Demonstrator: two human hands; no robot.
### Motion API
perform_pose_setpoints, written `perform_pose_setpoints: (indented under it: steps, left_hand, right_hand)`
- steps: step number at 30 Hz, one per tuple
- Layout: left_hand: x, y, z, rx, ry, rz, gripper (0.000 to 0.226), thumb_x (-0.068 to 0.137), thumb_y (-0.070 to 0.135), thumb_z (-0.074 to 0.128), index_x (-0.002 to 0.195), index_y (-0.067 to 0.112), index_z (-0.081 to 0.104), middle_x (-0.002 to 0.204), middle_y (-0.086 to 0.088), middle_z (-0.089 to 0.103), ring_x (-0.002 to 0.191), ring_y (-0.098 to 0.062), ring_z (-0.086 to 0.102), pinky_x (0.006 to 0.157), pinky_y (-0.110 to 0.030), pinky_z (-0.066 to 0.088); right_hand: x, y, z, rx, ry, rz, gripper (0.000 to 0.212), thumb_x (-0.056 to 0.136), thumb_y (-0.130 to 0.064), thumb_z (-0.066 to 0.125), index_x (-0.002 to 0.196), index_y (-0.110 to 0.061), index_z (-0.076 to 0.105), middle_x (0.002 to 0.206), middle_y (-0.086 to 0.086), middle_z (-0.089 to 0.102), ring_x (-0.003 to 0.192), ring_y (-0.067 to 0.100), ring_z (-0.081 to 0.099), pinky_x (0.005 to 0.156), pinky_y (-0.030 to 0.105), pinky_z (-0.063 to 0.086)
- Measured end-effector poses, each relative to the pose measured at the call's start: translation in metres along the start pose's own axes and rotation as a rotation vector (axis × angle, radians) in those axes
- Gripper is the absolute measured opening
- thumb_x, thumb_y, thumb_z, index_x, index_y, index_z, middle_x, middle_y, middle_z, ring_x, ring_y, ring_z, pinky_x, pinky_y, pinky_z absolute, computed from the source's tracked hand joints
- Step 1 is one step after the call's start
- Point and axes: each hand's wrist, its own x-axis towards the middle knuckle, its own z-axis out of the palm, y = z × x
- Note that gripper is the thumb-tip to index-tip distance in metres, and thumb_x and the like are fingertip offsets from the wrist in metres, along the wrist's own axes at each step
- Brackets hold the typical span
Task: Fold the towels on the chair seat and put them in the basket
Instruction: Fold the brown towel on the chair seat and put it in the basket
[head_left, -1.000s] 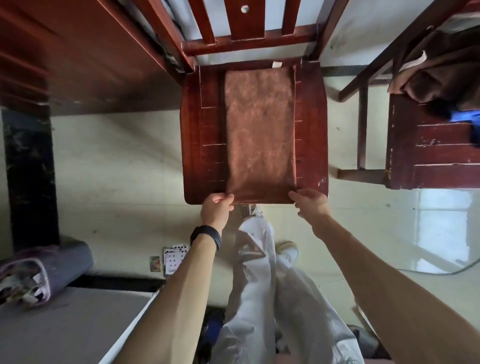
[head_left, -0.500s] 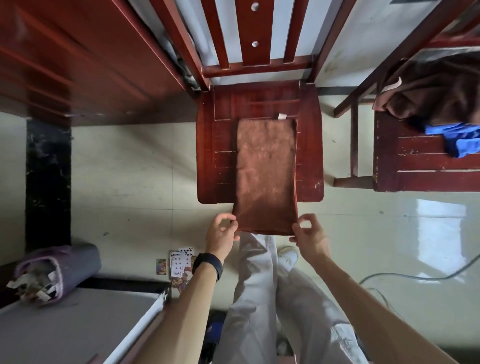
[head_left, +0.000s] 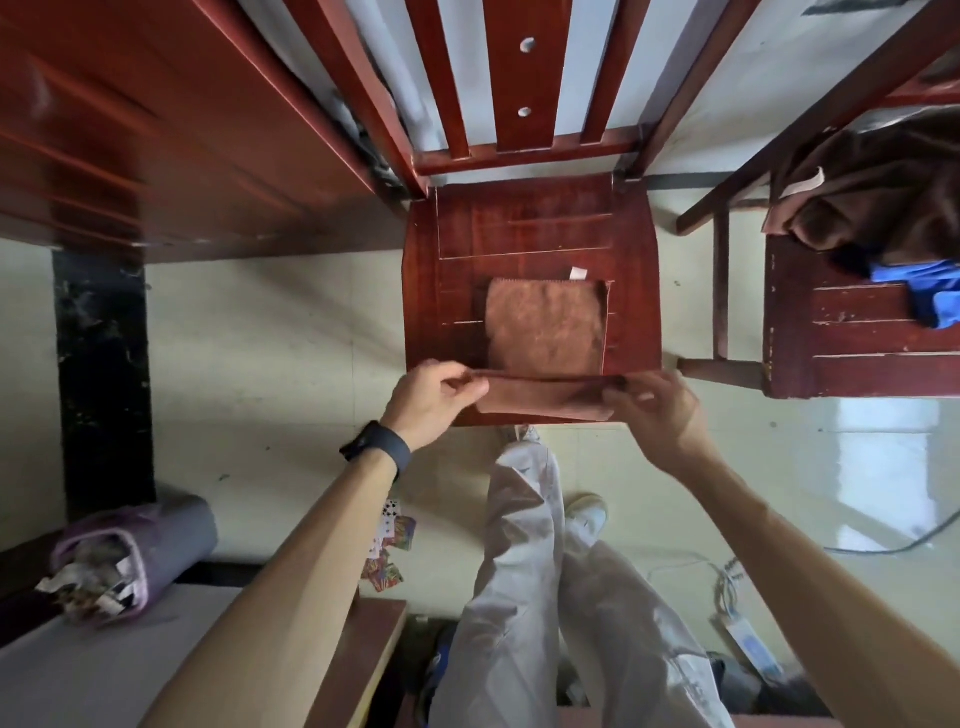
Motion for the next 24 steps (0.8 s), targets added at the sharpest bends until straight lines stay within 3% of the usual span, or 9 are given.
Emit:
perform_pose_setpoints:
  steps: [2, 4, 6, 8, 12, 15, 19, 24]
  left_hand:
    - [0.029, 0.010, -0.002, -0.107, -0.018, -0.010, 0.020, 0.091, 0.035, 0.066, 0.089, 0.016, 0.071, 0.082, 0.004, 0.071, 0.078, -0.009, 0.064, 0.069, -0.016, 0.045]
    - [0.058, 0.017, 0.002, -0.178, 0.009, -0.025, 0.025, 0.094, 0.034, 0.062, 0.095, 0.011, 0.072, 0.090, -0.002, 0.074, 0.086, -0.015, 0.067, 0.079, -0.029, 0.050]
    - [0.082, 0.020, 0.009, -0.172, 0.051, -0.044, 0.031, 0.095, 0.037, 0.058, 0.095, 0.008, 0.071, 0.089, -0.007, 0.073, 0.085, -0.023, 0.065, 0.076, -0.037, 0.048]
    - [0.101, 0.023, 0.016, -0.153, 0.087, -0.074, 0.034, 0.097, 0.037, 0.055, 0.095, 0.006, 0.069, 0.088, -0.009, 0.070, 0.082, -0.025, 0.061, 0.070, -0.034, 0.041]
    - [0.127, 0.022, 0.028, -0.109, 0.150, -0.111, 0.033, 0.099, 0.034, 0.053, 0.115, 0.009, 0.067, 0.111, -0.009, 0.070, 0.103, -0.027, 0.063, 0.078, -0.026, 0.041]
    - [0.141, 0.018, 0.032, -0.142, 0.201, -0.124, 0.028, 0.096, 0.034, 0.057, 0.113, 0.012, 0.063, 0.102, -0.004, 0.069, 0.098, -0.025, 0.064, 0.083, -0.029, 0.047]
    - [0.154, 0.013, 0.037, -0.122, 0.249, -0.078, 0.023, 0.097, 0.032, 0.057, 0.109, 0.013, 0.060, 0.086, 0.001, 0.063, 0.086, -0.027, 0.065, 0.078, -0.037, 0.052]
    - [0.169, 0.008, 0.043, -0.012, 0.249, -0.124, 0.025, 0.098, 0.039, 0.052, 0.106, 0.016, 0.055, 0.088, -0.007, 0.069, 0.083, -0.031, 0.066, 0.072, -0.040, 0.053]
  right_hand:
    - [0.029, -0.006, 0.000, 0.048, -0.013, 0.055, 0.021, 0.093, -0.033, 0.065, 0.104, -0.017, 0.073, 0.098, -0.003, 0.063, 0.088, 0.016, 0.063, 0.080, 0.024, 0.043]
    - [0.056, -0.011, 0.004, 0.082, -0.001, 0.127, 0.027, 0.097, -0.036, 0.058, 0.115, -0.018, 0.068, 0.098, -0.005, 0.064, 0.091, 0.016, 0.059, 0.081, 0.025, 0.042]
    - [0.079, -0.012, 0.010, 0.082, 0.017, 0.163, 0.031, 0.098, -0.040, 0.054, 0.119, -0.019, 0.065, 0.100, -0.006, 0.064, 0.093, 0.017, 0.059, 0.082, 0.028, 0.044]
    - [0.096, -0.012, 0.017, 0.083, 0.034, 0.186, 0.033, 0.099, -0.042, 0.051, 0.119, -0.019, 0.064, 0.101, -0.005, 0.065, 0.096, 0.019, 0.061, 0.086, 0.033, 0.050]
    - [0.118, -0.011, 0.027, 0.084, 0.042, 0.236, 0.036, 0.100, -0.043, 0.048, 0.120, -0.017, 0.063, 0.100, -0.006, 0.062, 0.097, 0.020, 0.060, 0.090, 0.037, 0.051]
    - [0.130, -0.010, 0.034, 0.054, 0.045, 0.234, 0.038, 0.101, -0.044, 0.046, 0.119, -0.015, 0.063, 0.100, -0.004, 0.063, 0.100, 0.023, 0.063, 0.091, 0.041, 0.053]
    - [0.143, -0.012, 0.038, 0.038, 0.073, 0.228, 0.039, 0.101, -0.045, 0.044, 0.118, -0.014, 0.062, 0.104, 0.004, 0.067, 0.099, 0.027, 0.064, 0.089, 0.041, 0.052]
    - [0.159, -0.010, 0.043, -0.096, 0.067, 0.233, 0.042, 0.100, -0.048, 0.042, 0.117, -0.015, 0.062, 0.108, 0.011, 0.071, 0.101, 0.033, 0.063, 0.081, 0.035, 0.047]
